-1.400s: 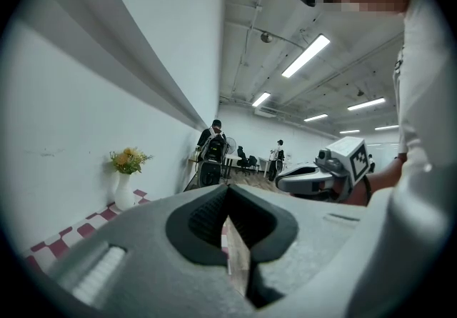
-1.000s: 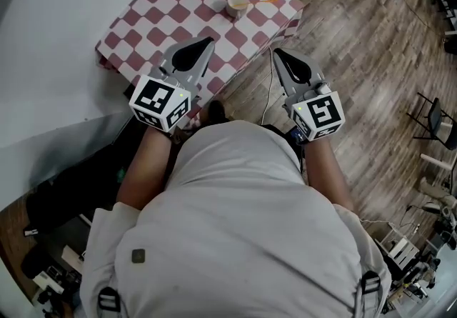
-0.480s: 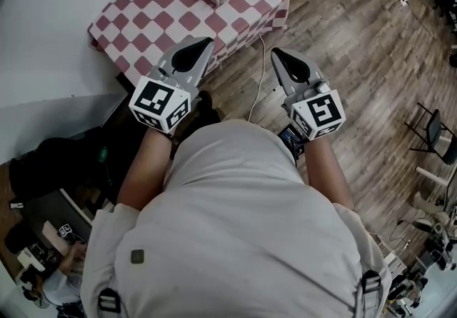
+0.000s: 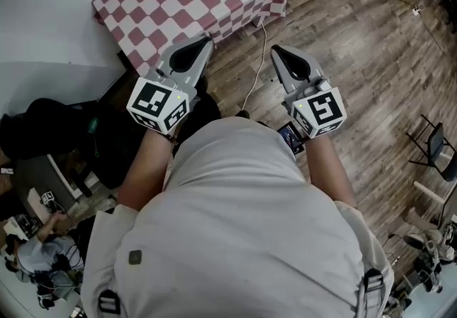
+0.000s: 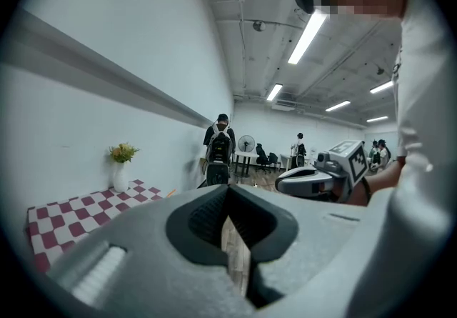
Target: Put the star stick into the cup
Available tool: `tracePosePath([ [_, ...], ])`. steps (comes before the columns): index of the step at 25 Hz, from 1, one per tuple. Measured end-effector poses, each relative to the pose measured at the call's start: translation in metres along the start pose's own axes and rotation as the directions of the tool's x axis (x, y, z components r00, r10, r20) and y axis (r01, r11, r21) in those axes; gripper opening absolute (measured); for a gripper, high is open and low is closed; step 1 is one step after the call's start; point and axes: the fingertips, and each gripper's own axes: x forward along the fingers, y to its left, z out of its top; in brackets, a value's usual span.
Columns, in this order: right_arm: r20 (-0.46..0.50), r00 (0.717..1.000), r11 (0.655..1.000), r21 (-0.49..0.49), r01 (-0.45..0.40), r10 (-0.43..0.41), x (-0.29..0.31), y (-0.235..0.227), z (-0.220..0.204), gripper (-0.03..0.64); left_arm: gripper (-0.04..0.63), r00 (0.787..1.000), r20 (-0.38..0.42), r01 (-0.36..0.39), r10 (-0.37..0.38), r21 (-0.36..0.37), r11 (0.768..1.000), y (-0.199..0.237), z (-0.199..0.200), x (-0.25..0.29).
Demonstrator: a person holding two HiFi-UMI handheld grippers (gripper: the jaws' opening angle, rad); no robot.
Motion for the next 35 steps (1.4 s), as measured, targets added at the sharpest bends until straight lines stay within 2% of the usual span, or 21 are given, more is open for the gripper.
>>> tracePosePath([
  [5, 0.019, 0.999, 1.0, -0.001, -0.029, 0.029, -0.034, 0.016, -0.005, 0.009, 0.005, 0.999, 0.003, -0.038, 0.038, 0.009, 0.999, -0.034, -0.002, -0.022],
  [16, 0.06, 0.998, 0.999, -0.036, -0.031, 0.033, -0.064, 0.045, 0.001, 0.009, 0.005, 0.998, 0.039, -0.058, 0.057, 0.031, 0.998, -0.064, -0.003, -0.047],
  [26, 0.086, 0.996, 0.999, -0.052, -0.013, 0.018, -0.058, 0.067, 0.012, 0.009, 0.005, 0.993, 0.075, -0.09, 0.089, 0.011, 0.996, -0.057, -0.002, -0.071],
  [35, 0.088, 0.995, 0.996, -0.078, -0.046, 0.053, -0.048, 0.076, 0.016, 0.009, 0.005, 0.993, 0.087, -0.086, 0.085, 0.005, 0.996, -0.051, -0.002, -0.07],
])
